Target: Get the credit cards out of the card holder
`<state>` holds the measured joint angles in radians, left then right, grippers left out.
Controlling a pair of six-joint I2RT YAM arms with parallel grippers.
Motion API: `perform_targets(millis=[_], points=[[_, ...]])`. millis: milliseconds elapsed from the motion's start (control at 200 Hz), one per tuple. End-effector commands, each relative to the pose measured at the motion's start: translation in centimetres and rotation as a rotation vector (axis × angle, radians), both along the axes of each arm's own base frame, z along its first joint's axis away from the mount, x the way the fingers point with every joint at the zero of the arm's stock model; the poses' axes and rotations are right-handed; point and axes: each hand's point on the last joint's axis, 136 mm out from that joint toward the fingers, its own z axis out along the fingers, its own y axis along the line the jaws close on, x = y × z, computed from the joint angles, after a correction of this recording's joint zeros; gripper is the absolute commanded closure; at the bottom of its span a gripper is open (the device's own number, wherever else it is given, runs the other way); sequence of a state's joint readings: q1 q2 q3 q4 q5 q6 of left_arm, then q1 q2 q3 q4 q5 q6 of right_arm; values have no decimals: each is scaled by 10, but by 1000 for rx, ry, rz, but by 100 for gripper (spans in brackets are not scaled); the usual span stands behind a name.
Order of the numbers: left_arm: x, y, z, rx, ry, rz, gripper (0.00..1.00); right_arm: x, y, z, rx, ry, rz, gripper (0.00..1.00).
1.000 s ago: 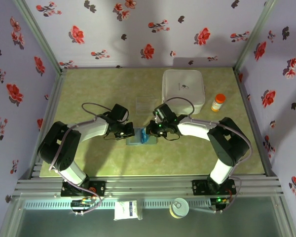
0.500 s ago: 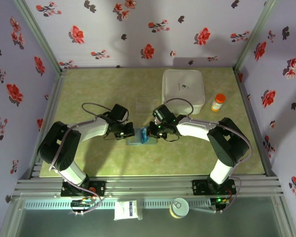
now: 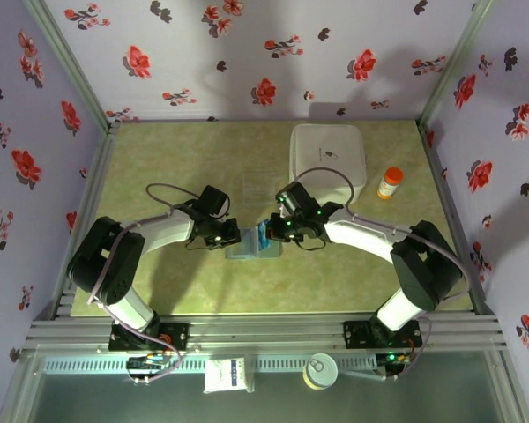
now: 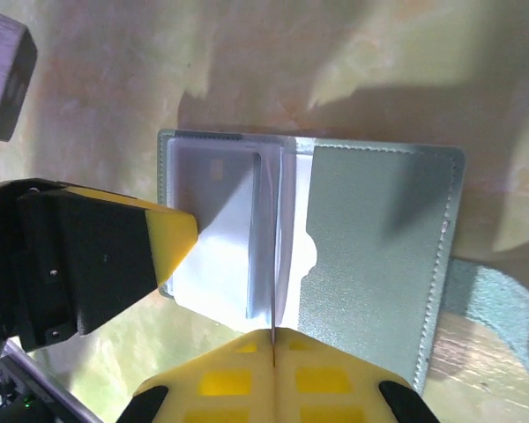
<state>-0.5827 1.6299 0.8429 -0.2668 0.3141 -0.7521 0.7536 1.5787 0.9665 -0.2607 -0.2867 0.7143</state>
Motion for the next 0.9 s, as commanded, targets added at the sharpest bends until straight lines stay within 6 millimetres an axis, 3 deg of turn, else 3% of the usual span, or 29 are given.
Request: perform_targets(millis=[0, 290, 410, 660, 895], points=[[-2, 0, 11, 3, -11, -21, 88, 4, -14, 12, -119, -114, 119, 98], [6, 7, 32, -13, -73, 13, 81, 23, -44, 29, -470, -367, 525, 100], [10, 20, 37, -17, -90, 49, 80, 26, -42, 33, -540, -461, 777, 100], [13, 42, 41, -31, -112, 104, 78, 48, -32, 39, -612, -541, 1082, 100], [17, 58, 34, -77, -85, 154, 77, 82, -13, 46, -545, -503, 1187, 100]])
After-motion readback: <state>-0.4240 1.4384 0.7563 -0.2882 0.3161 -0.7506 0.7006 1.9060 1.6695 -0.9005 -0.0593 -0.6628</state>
